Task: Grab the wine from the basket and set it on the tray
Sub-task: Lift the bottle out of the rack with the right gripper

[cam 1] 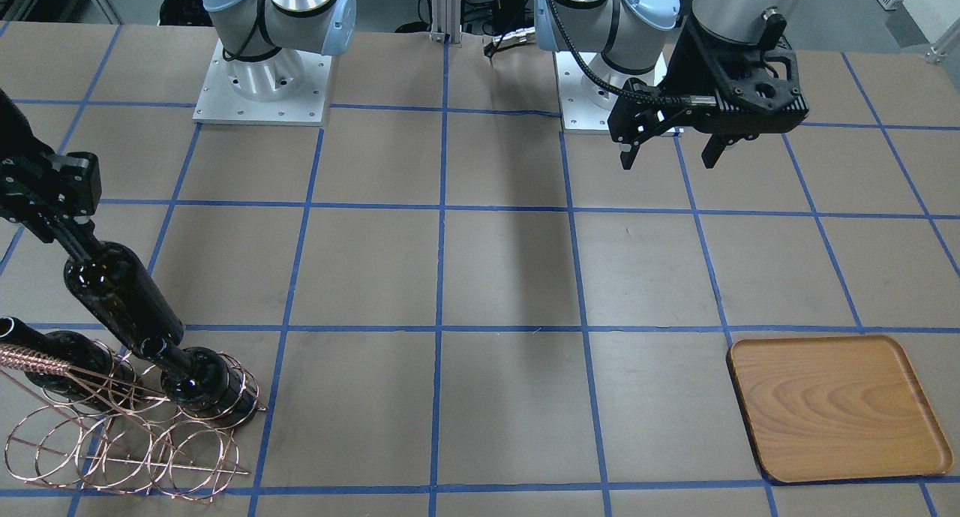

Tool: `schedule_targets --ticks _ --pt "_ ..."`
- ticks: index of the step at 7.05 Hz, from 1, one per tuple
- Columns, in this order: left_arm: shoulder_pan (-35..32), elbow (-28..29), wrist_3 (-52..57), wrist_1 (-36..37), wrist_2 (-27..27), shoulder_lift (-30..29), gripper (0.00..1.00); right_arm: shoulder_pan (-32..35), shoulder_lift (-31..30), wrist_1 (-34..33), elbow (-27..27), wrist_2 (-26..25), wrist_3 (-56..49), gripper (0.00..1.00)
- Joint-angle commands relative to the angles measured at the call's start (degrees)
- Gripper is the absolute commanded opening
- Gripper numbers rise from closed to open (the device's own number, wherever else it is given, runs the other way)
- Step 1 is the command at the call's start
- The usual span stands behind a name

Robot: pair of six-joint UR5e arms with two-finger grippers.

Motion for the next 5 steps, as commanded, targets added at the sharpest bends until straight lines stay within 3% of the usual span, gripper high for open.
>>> schedule_targets --ticks 1,3,5 --pt "0.03 0.00 0.06 0.00 0.00 0.00 1.00 0.00 -2.59 6.04 -1.69 0.04 -0.07 0.00" --pt "0.03 0.00 0.06 0.00 0.00 0.00 1.00 2.35 -2.60 7.81 -1.70 1.00 1.50 0.00" --pt "0.03 0.00 0.24 0.00 0.09 0.09 1.00 11.38 -1.20 7.82 -1.53 2.22 14.37 0.00"
